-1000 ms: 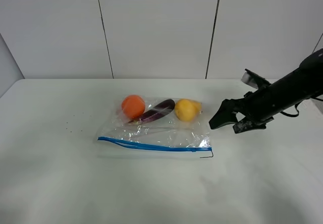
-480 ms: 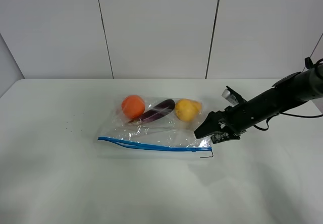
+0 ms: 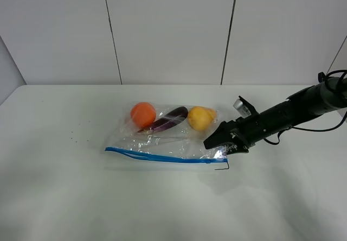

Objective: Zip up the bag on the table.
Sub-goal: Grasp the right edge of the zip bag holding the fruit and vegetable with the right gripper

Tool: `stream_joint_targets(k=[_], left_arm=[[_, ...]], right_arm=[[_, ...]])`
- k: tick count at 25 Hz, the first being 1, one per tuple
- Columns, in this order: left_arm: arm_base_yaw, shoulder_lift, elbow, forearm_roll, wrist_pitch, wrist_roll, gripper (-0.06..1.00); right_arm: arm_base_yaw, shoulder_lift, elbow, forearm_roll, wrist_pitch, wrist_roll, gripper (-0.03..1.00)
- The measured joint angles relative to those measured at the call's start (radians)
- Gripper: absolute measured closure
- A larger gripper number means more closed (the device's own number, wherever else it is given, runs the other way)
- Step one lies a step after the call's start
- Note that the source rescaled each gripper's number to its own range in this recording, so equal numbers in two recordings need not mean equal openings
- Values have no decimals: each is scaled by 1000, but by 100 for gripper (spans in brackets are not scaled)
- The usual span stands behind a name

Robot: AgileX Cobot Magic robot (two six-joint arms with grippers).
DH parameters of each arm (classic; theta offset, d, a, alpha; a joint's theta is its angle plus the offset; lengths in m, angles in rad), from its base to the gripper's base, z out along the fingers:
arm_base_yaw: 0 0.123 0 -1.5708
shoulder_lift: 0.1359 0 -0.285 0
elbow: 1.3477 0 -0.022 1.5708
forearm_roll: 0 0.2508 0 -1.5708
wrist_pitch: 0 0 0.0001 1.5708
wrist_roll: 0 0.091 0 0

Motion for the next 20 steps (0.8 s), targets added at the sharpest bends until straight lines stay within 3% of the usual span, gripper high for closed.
stream_joint_targets(k=[12, 20], left_arm=[[0, 0, 0, 0, 0, 0, -6], [0, 0, 0, 0, 0, 0, -6]], right_arm=[[0, 61, -1, 50, 16, -39, 10], [0, 66, -1, 58, 29, -46, 31]])
